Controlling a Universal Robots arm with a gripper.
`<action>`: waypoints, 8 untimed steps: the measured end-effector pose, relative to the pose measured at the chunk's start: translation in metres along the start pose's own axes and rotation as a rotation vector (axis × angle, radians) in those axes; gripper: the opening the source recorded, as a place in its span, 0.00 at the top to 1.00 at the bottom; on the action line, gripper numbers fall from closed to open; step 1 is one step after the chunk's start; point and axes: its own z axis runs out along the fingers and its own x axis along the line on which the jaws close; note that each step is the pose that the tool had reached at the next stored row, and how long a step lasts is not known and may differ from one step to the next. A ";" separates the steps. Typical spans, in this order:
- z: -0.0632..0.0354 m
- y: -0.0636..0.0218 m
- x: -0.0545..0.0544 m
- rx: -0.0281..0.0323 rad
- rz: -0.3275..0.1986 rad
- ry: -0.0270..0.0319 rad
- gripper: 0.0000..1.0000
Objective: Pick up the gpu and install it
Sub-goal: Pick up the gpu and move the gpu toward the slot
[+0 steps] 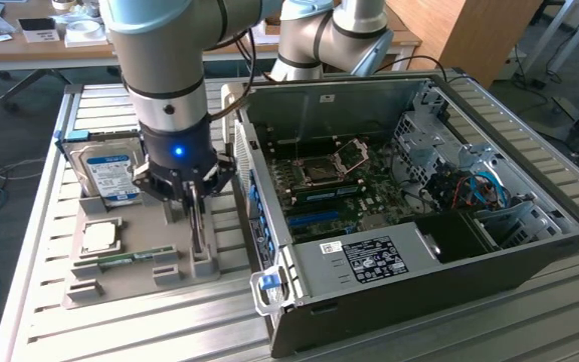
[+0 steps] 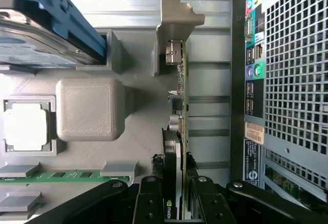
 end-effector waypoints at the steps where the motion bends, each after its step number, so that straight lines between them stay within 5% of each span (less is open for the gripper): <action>1: -0.0037 0.0001 0.000 0.0001 0.000 0.0000 0.73; 8: -0.0302 0.0008 -0.001 -0.0001 0.000 -0.0022 0.73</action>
